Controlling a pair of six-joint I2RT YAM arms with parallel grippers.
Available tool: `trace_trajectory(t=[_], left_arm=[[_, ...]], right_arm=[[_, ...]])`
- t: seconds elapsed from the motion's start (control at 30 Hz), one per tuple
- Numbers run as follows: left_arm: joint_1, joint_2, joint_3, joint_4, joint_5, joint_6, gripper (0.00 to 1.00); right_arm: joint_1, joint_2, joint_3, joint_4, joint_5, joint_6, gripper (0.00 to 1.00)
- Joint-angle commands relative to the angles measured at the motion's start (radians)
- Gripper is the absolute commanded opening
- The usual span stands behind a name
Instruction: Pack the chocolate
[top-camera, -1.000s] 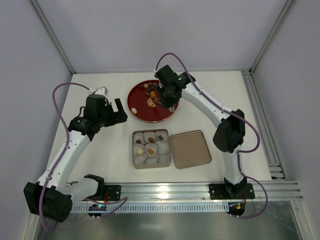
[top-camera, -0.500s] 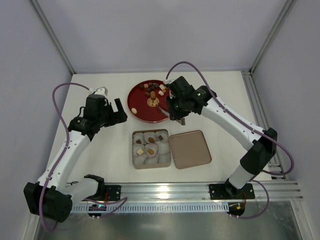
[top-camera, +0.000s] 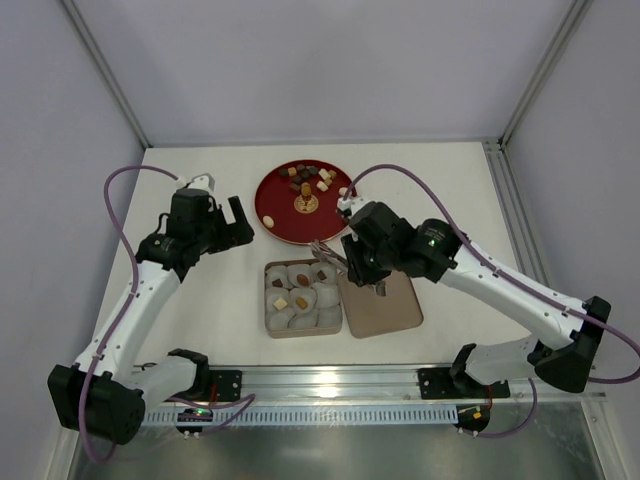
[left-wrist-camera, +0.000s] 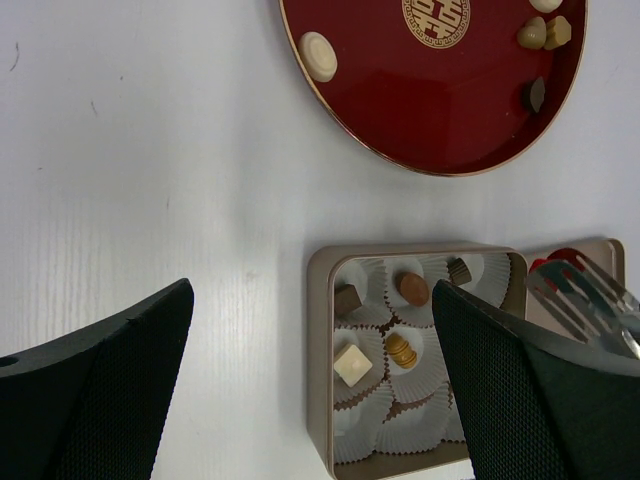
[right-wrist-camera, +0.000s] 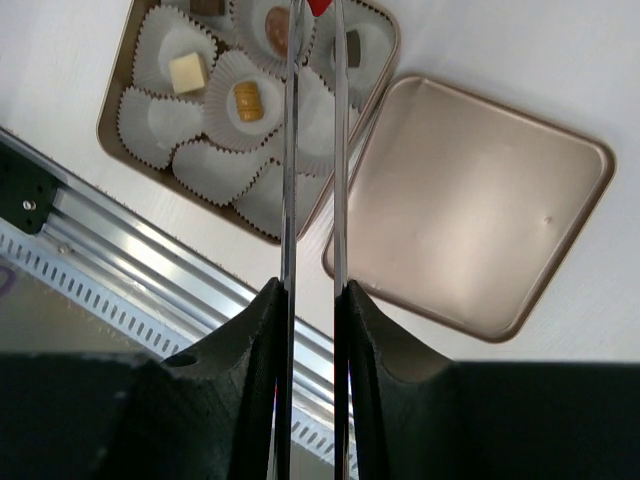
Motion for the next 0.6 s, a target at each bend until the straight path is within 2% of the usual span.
trace_trajectory(t=[0.0, 0.2, 0.57], left_arm=[[0.007, -0.017, 0.002, 0.035, 0.011, -0.008, 1.00], [0.007, -0.012, 0.002, 0.035, 0.011, -0.011, 0.99], [0.007, -0.012, -0.001, 0.034, 0.011, -0.013, 1.00]], right_arm=[[0.047, -0.070, -0.047, -0.018, 0.042, 0.079, 0.31], [0.109, -0.140, -0.133, -0.028, 0.036, 0.139, 0.30], [0.181, -0.132, -0.179, -0.051, 0.036, 0.164, 0.30]])
